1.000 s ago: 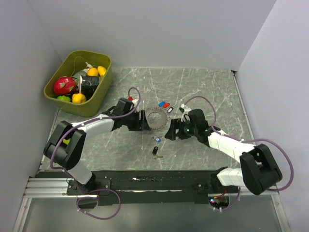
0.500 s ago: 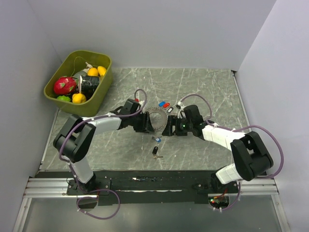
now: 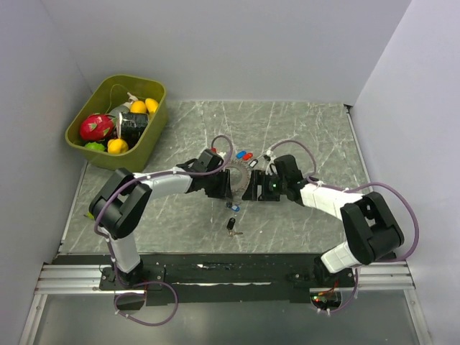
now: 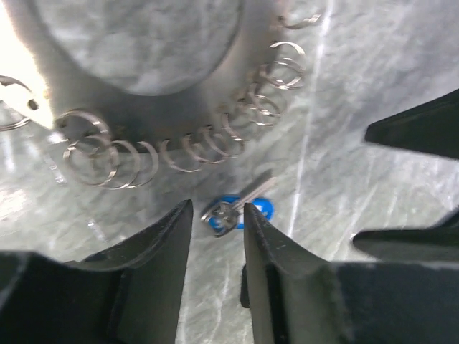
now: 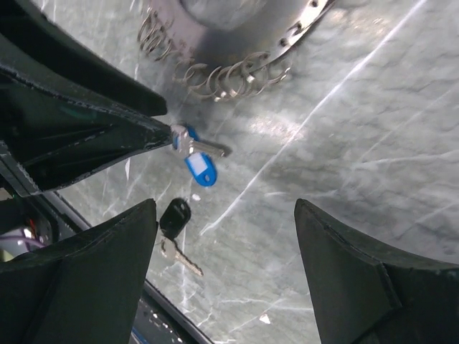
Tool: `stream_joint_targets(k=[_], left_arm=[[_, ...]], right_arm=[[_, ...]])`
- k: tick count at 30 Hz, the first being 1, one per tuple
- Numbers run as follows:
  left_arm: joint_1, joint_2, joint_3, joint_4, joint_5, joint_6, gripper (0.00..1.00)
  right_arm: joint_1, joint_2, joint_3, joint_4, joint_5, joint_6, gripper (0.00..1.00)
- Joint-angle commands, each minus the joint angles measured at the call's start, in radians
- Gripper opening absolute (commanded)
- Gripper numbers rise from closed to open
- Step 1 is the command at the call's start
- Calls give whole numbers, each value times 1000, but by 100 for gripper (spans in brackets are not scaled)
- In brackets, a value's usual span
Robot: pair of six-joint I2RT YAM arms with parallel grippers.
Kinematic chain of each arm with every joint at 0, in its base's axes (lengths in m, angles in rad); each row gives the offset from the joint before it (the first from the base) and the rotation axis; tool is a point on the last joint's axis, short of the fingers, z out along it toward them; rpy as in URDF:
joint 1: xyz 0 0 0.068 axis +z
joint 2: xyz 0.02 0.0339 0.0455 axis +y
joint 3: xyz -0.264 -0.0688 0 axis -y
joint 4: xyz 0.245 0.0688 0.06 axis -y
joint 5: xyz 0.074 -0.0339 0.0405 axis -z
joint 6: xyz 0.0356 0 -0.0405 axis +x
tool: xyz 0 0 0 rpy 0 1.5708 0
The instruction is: Put the keys on the keyring
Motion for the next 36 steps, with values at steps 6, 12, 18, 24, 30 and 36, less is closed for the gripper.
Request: stream_joint_targets(k=[6,12,18,24,30,36], left_arm=[[101,-121,-34,26,35,-45,49],[222,-110,-37,88,150,-130,60],[277,-20,4,125,221,-217,59],[277,66,65,107,227,-234,53],[277,140,122,63,247,-194,47],[277,195,197,29,260,-173,36]], right_arm=[[-94,130,222,2,58,-17,84],[-106,260,427,-49,108,-40,84],[-106,476,680,-167,160,-54,83],[-108,606,834,-265,164,-58,80],[-106,607,799,-285,92,-94,76],[-108,581,698,-268,-18,-106,57]])
